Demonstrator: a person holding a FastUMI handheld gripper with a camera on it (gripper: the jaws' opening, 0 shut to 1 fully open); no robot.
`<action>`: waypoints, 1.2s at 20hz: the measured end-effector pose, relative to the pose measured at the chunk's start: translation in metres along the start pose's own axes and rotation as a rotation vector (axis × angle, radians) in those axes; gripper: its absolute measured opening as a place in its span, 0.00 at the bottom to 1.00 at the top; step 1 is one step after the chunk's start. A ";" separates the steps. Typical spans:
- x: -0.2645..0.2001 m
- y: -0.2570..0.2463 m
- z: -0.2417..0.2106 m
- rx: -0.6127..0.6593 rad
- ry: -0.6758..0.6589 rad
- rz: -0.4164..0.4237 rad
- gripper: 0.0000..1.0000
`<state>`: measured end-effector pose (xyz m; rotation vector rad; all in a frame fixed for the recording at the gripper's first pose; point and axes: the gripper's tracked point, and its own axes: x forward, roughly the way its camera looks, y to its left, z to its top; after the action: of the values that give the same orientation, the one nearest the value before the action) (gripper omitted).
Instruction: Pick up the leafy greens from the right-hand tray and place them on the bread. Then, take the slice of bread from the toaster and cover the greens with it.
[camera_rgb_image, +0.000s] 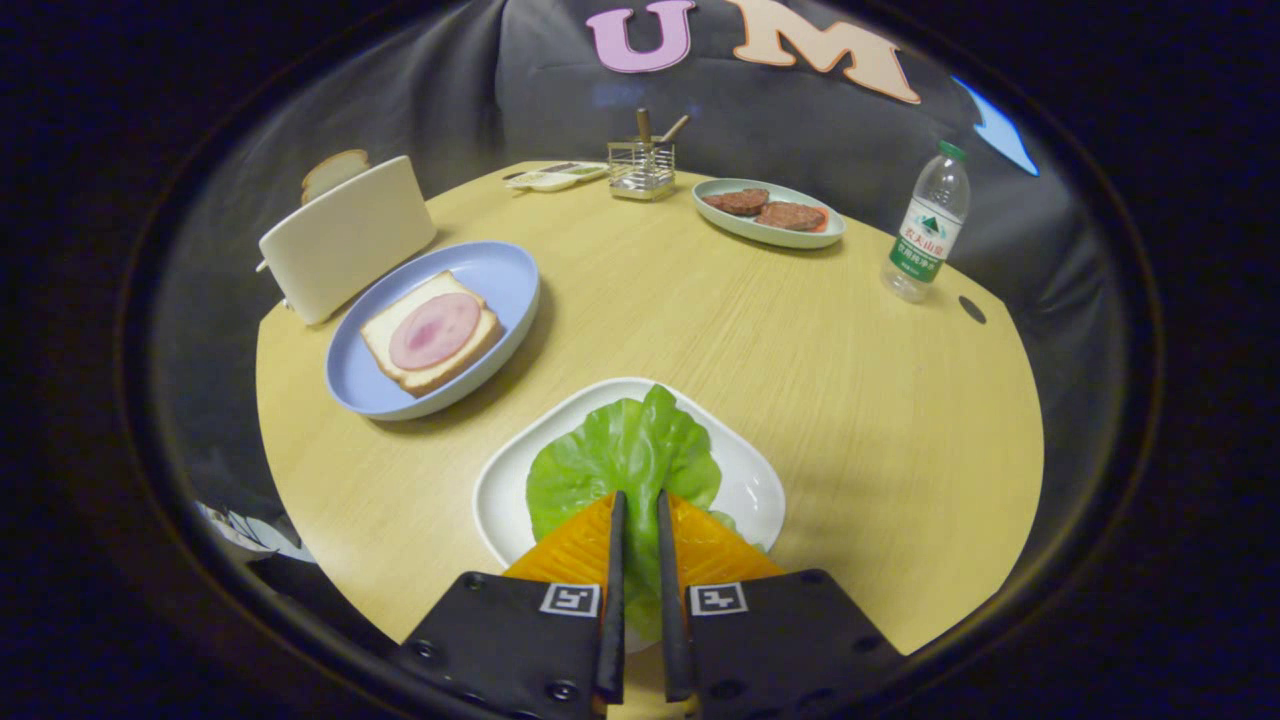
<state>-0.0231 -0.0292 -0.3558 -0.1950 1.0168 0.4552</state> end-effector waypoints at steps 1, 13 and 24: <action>-0.002 0.001 0.002 0.008 -0.008 0.001 0.23; -0.049 0.024 0.046 0.060 -0.115 -0.005 0.19; -0.056 0.082 0.100 0.024 -0.174 0.015 0.19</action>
<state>-0.0071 0.0645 -0.2520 -0.1244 0.8537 0.4648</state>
